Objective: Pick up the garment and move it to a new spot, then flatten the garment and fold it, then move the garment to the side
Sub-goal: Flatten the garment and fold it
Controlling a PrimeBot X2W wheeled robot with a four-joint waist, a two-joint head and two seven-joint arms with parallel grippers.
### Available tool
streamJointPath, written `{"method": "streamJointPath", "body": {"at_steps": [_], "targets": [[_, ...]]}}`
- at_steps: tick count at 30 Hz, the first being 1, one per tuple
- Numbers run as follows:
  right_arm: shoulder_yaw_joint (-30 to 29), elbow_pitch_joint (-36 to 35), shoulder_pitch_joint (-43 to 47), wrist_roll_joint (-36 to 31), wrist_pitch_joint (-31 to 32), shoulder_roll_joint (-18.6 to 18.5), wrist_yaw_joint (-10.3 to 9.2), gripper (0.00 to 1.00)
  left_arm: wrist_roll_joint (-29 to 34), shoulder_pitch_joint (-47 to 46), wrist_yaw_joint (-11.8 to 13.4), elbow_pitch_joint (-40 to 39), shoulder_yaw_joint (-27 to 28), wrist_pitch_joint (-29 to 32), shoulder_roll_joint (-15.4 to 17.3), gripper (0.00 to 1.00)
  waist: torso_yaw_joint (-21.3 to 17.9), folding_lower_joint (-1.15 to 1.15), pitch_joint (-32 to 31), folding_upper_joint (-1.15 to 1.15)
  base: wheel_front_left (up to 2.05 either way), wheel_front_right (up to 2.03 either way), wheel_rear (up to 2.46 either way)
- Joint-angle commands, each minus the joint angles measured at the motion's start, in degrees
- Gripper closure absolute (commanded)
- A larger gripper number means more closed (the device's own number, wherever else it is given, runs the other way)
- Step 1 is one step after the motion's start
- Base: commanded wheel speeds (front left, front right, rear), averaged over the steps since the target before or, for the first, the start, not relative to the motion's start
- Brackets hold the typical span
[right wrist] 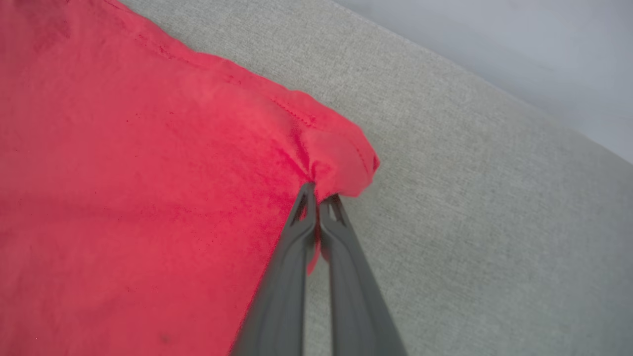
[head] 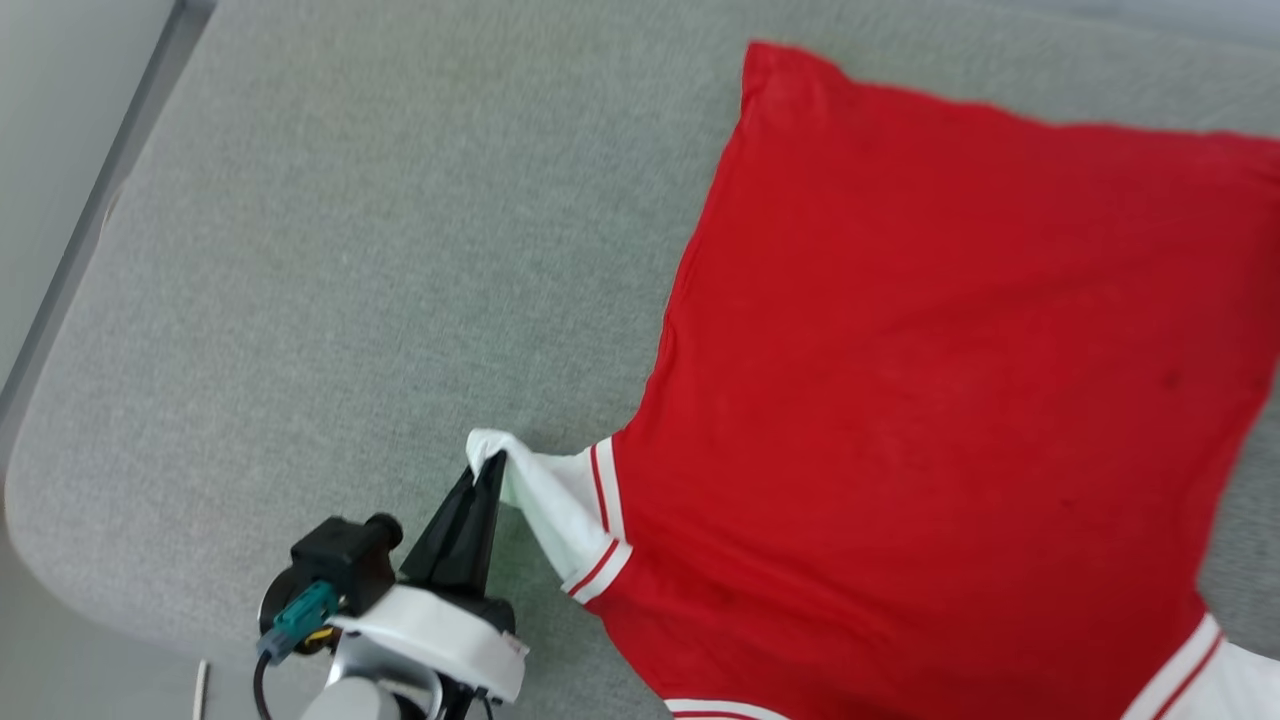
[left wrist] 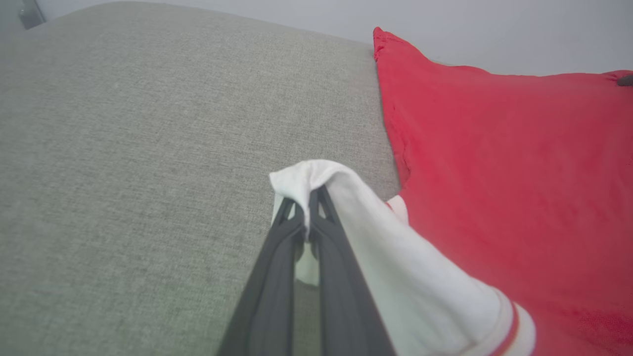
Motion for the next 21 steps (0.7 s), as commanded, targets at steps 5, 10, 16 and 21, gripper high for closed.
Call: {"method": "streamJointPath", "body": {"at_steps": [5,10,16,21], "targets": [[2.8,-4.3,6.3,3.6,-3.3,-3.7,-0.06,1.00,-0.8,3.5,1.3,-0.5,1.0,0.8,1.6,1.00,-4.2,0.00,-6.6,0.00,0.00,0.00,0.00],[3.4,-9.2,14.2,7.1,-6.0,-6.6,-0.06,1.00,-1.9,7.0,2.2,-0.7,1.7,1.4,2.7,1.00,-6.9,0.00,-10.5,0.00,0.00,0.00,0.00],[1.1,-14.2,28.7,10.3,-8.4,-8.8,-0.06,1.00,-3.2,11.0,3.2,-0.6,2.6,1.8,3.6,1.00,-9.5,0.00,-15.5,0.00,0.00,0.00,0.00],[-3.1,-17.7,41.5,12.0,-8.7,-8.2,-0.06,1.00,-4.0,13.4,3.7,-1.4,3.1,2.3,4.6,1.00,-11.0,0.00,-17.7,0.00,0.00,0.00,0.00]]}}
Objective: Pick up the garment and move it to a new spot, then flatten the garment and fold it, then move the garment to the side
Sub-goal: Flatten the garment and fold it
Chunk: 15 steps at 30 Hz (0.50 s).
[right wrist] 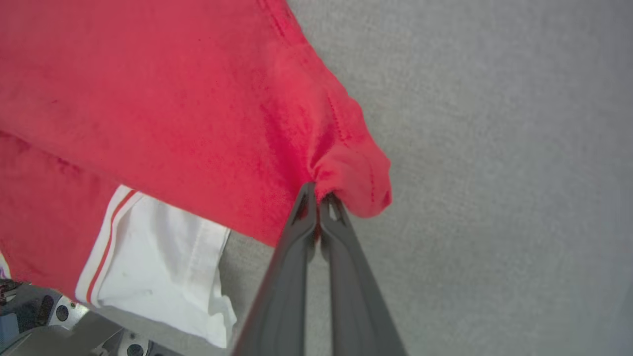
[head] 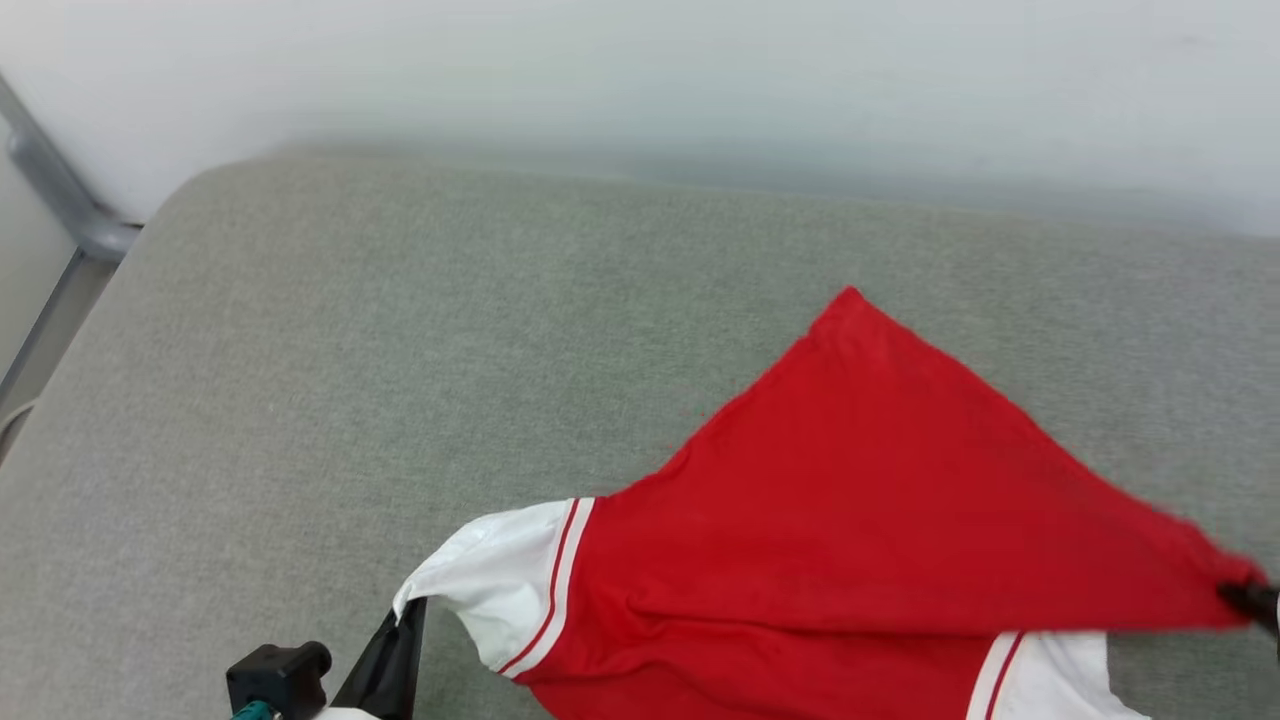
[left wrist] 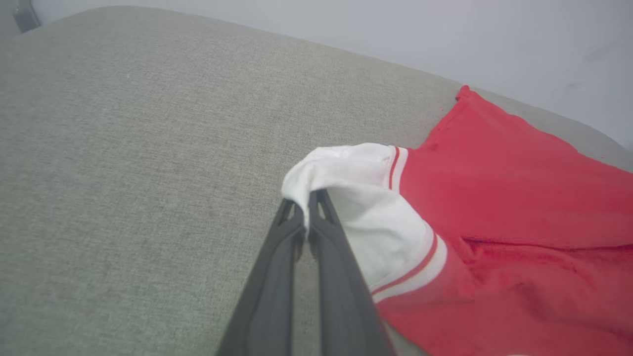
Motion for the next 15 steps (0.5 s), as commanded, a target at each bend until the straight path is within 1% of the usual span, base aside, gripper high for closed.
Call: {"method": "streamJointPath", "body": {"at_steps": [1,6,9,12,15], "targets": [[-0.9,-0.6,3.5,0.3,0.0,0.7,-0.06,1.00,-0.3,0.6,0.3,-0.4,0.2,0.2,0.4,1.00,-1.3,0.01,-1.3,0.00,0.00,0.00,0.00],[-4.2,-1.6,14.8,-0.3,0.3,3.3,-0.06,1.00,-0.5,1.0,0.6,-1.1,0.3,0.4,1.0,1.00,-1.8,0.01,-1.4,0.00,0.00,0.00,0.00],[-5.6,-1.3,19.9,-0.6,0.9,5.3,-0.06,1.00,-0.6,0.9,0.6,-1.2,0.2,0.4,1.1,1.00,-1.9,0.01,-1.2,0.00,0.00,0.00,0.00],[-6.4,-0.9,23.5,-0.9,1.4,7.4,-0.06,1.00,-0.6,0.7,0.5,-1.1,0.1,0.5,1.4,1.00,-2.0,0.01,-1.0,0.00,0.00,0.00,0.00],[-7.5,-1.0,24.6,-1.6,0.2,9.4,-0.06,1.00,-0.5,0.5,0.5,-0.9,0.0,0.4,1.5,1.00,-2.1,0.01,-0.9,0.00,0.00,0.00,0.00]]}}
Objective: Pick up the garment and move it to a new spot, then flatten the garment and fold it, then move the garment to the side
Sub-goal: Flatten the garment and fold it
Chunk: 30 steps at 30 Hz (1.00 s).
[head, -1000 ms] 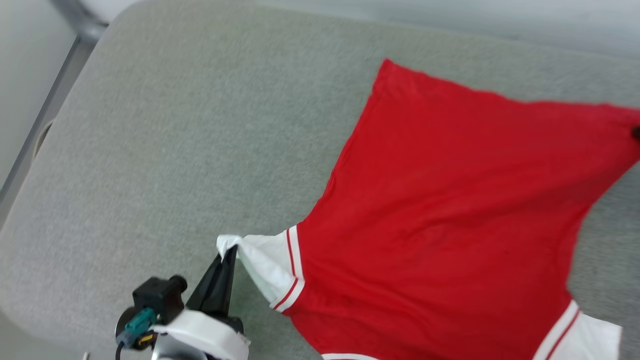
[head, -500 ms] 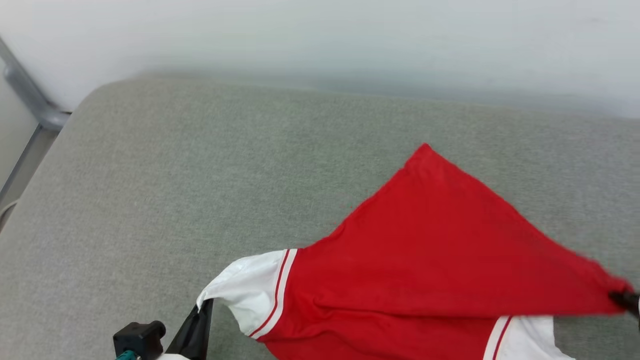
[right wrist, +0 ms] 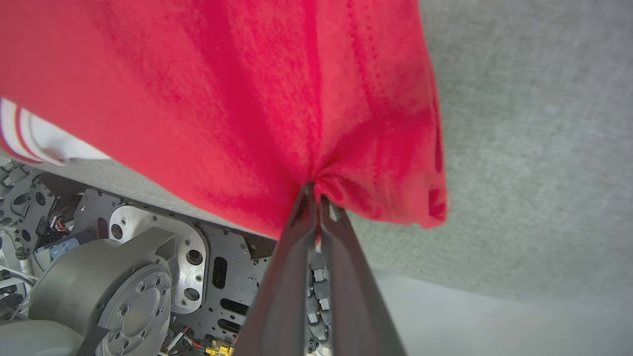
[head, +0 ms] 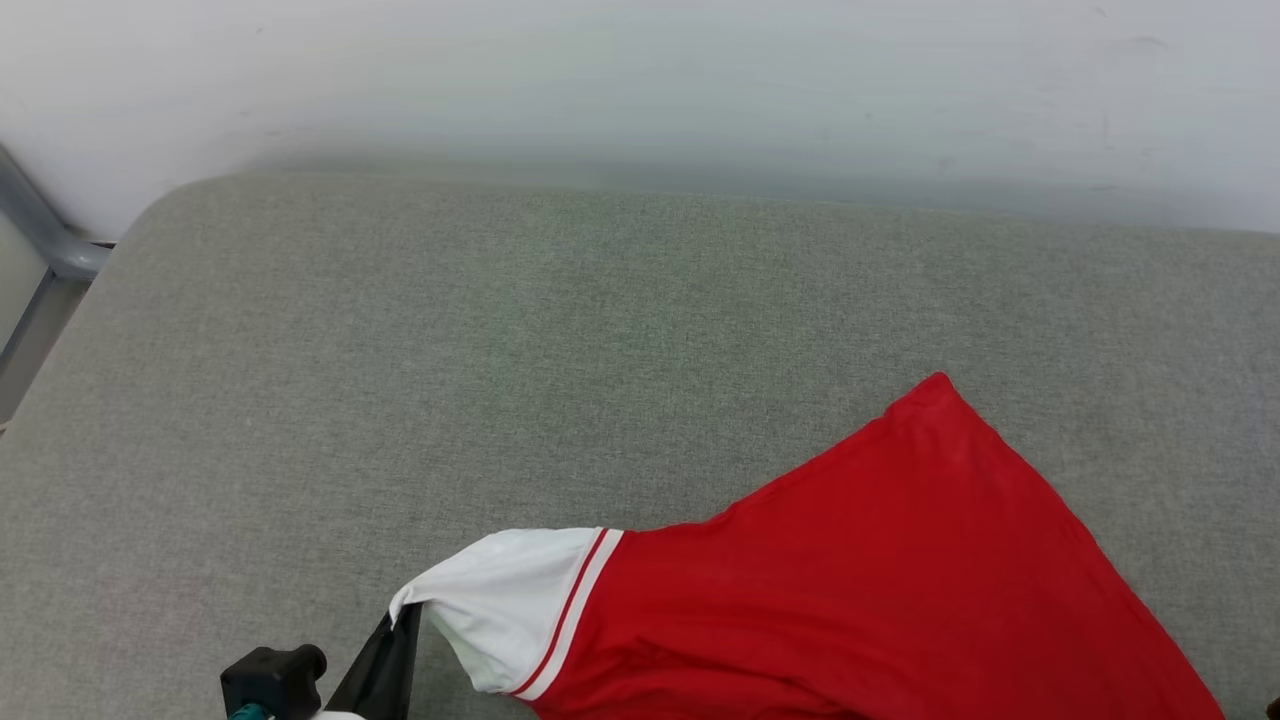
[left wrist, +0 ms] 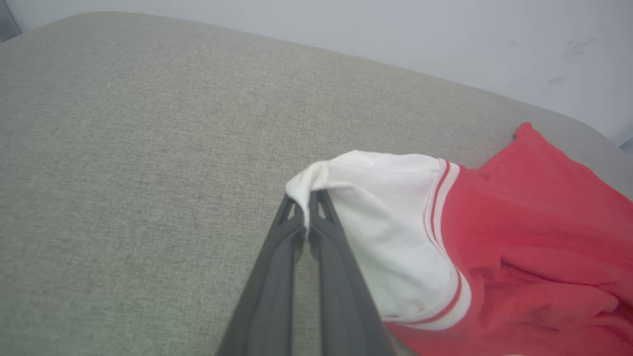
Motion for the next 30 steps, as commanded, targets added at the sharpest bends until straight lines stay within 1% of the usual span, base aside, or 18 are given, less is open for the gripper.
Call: {"method": "streamJointPath", "body": {"at_steps": [1,2,4,8,12,14,17,19,23,26,29,30], "targets": [[-0.8,-0.2,0.3,-0.6,-1.1,1.1,-0.06,0.78,-0.1,-0.3,0.2,0.2,-0.1,-0.1,0.3,1.00,-0.1,0.01,0.0,0.00,0.00,0.00,0.00],[-1.3,-0.6,-0.1,-0.8,-1.7,1.5,-0.06,0.00,-0.1,-0.3,0.2,0.3,-0.2,-0.2,0.3,1.00,-0.1,0.01,-0.1,0.00,0.00,0.00,0.00],[-3.1,-1.4,-1.3,-0.4,-2.7,2.2,-0.06,0.00,-0.1,-0.3,0.2,0.4,-0.3,-0.2,0.3,1.00,-0.2,0.01,-0.3,0.00,0.00,0.00,0.00],[-7.3,-4.1,-3.7,-0.3,-5.5,2.3,-0.06,0.00,0.0,-0.5,0.1,0.4,-0.5,-0.3,0.4,1.00,0.0,0.01,-0.7,0.00,0.00,0.00,0.00],[-12.2,-8.3,-7.7,-0.8,-8.2,1.3,-0.06,0.00,0.3,-1.1,-0.1,0.1,-0.9,-0.3,0.3,1.00,1.0,0.01,-0.5,0.00,0.00,0.00,0.00],[-14.0,-10.6,-10.0,-1.1,-8.4,0.8,-0.06,0.00,0.4,-1.4,-0.1,-0.1,-1.1,-0.4,0.1,1.00,1.7,0.01,-0.2,0.00,0.00,0.00,0.00],[-15.2,-14.0,-14.1,-1.5,-7.2,-0.3,-0.06,0.00,0.6,-1.9,-0.1,-0.2,-1.5,-0.5,-0.2,1.00,2.7,0.01,0.5,0.00,0.00,0.00,0.00],[-14.8,-16.0,-17.3,-2.0,-5.5,-0.9,-0.06,0.00,0.8,-2.4,-0.3,-0.3,-1.8,-0.5,-0.5,1.00,3.4,0.01,1.2,0.00,0.00,0.00,0.00],[-10.6,-17.7,-24.5,-3.3,-1.1,-0.4,-0.06,0.00,1.0,-3.7,-0.8,0.0,-2.6,-0.8,-1.2,1.00,5.0,0.01,3.2,0.00,0.00,0.00,0.00],[-6.3,-16.1,-30.5,-4.7,3.2,0.1,-0.06,0.00,1.3,-5.4,-1.3,0.2,-3.3,-1.0,-1.8,1.00,6.5,0.01,4.9,0.00,0.00,0.00,0.00],[-1.9,-12.7,-36.5,-5.7,7.3,-0.4,-0.06,0.00,1.8,-7.2,-1.7,0.4,-4.2,-1.2,-2.7,1.00,7.8,0.01,6.7,0.00,0.00,0.00,0.00],[-1.9,-12.7,-36.5,-5.7,7.3,-0.4,-0.06,0.00,1.8,-7.2,-1.7,0.4,-4.2,-1.2,-2.7,1.00,7.8,0.01,6.7,0.00,0.00,0.00,0.00]]}}
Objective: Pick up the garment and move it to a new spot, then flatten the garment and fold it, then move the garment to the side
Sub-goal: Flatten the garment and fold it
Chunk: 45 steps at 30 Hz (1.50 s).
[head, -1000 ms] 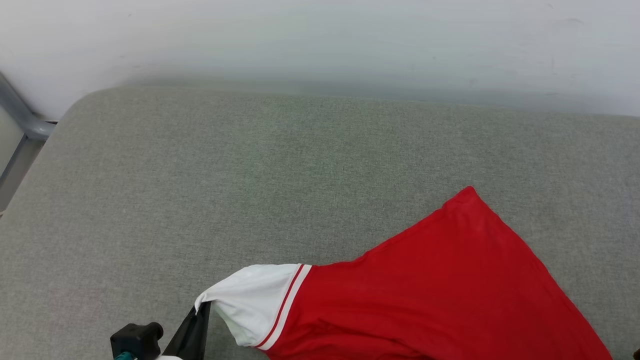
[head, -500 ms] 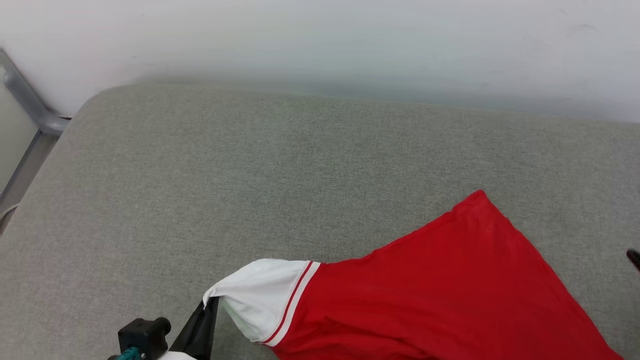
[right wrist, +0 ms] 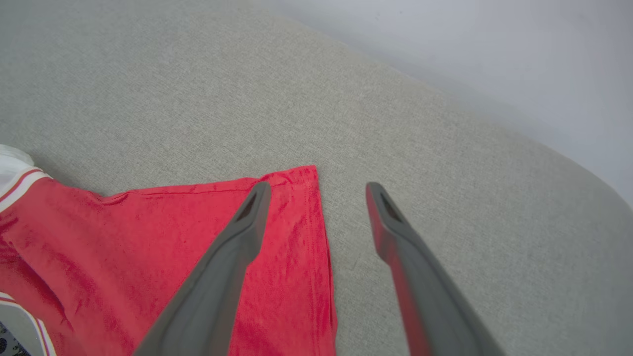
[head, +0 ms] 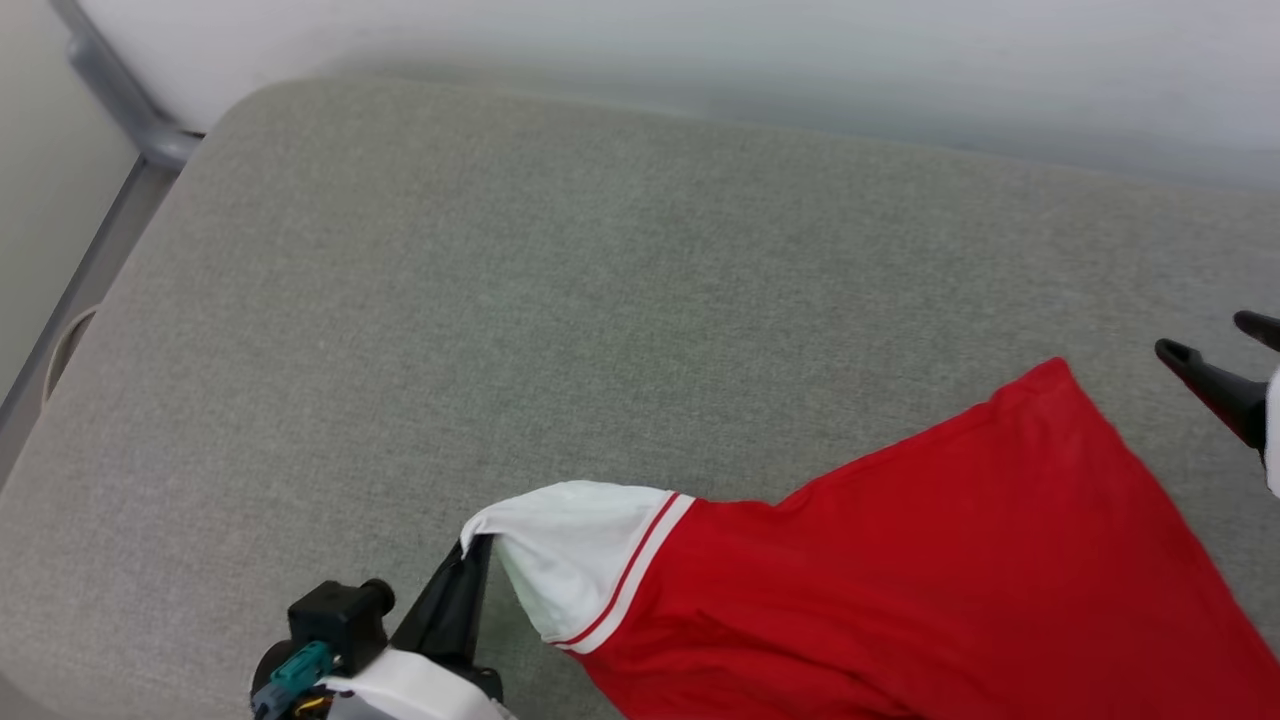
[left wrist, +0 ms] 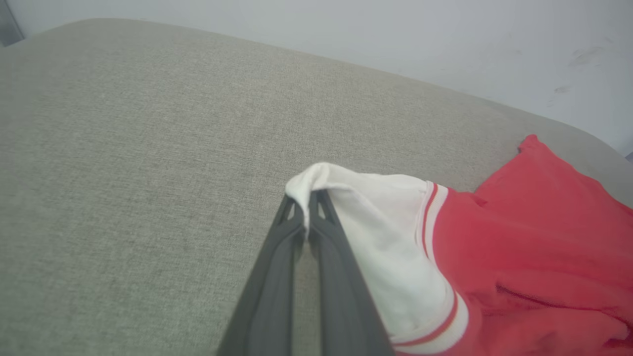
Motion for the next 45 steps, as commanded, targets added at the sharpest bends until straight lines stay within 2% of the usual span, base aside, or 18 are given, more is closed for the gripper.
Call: {"method": "streamJointPath", "body": {"at_steps": [1,6,10,17,25,26,27,28,37,45], "targets": [[1.0,1.1,-1.5,-0.2,1.1,0.0,-0.04,0.00,0.2,-1.0,-0.4,0.0,-0.3,-0.2,-0.5,1.00,1.5,-0.01,1.6,0.00,0.00,0.00,0.00],[7.7,7.6,-8.8,-1.7,7.1,-1.7,-0.04,0.00,1.1,-3.6,-1.1,0.7,-1.4,-0.7,-1.8,1.00,3.4,-0.01,4.5,0.00,0.00,0.00,0.00],[11.9,12.1,-12.5,-2.8,9.1,-2.2,-0.05,0.00,1.5,-5.1,-1.5,1.3,-1.8,-1.0,-2.6,1.00,4.6,-0.01,6.7,0.00,0.00,0.00,0.00],[17.5,19.7,-14.5,-3.7,7.2,-2.1,-0.05,0.00,2.1,-7.3,-2.3,2.2,-2.3,-1.5,-4.0,1.00,6.0,-0.01,10.2,0.00,0.00,0.00,0.00],[25.6,26.0,-11.2,-1.7,4.9,-1.7,0.03,0.00,2.5,-8.7,-3.0,3.5,-1.8,-1.7,-4.4,1.00,6.0,-0.01,11.0,0.00,0.00,0.00,0.00],[26.1,26.5,-11.3,-1.4,4.4,-1.6,0.04,0.31,2.5,-8.6,-3.0,3.6,-1.7,-1.8,-4.4,1.00,5.8,-0.01,10.9,0.00,0.00,0.00,0.00],[26.5,26.9,-11.7,-1.1,3.7,-1.5,0.04,0.68,2.5,-8.5,-3.1,3.7,-1.5,-1.8,-4.3,1.00,5.6,-0.01,10.7,0.00,0.00,0.00,0.00],[26.9,27.3,-12.2,-0.7,3.3,-1.4,0.04,1.00,2.4,-8.4,-3.0,3.8,-1.4,-1.8,-4.3,1.00,5.4,-0.01,10.4,0.00,0.00,0.00,0.00],[27.4,27.0,-16.9,3.0,-7.9,-0.7,-0.04,1.00,2.7,-6.6,-3.2,5.1,-0.7,-1.9,-3.1,1.00,2.8,-0.01,5.1,0.00,0.00,0.00,0.00],[26.4,23.7,-14.4,7.2,-17.9,-1.2,-0.04,1.00,2.9,-7.2,-1.9,2.1,1.5,-1.7,-0.1,1.00,-0.5,-0.01,-1.6,0.00,0.00,0.00,0.00]]}}
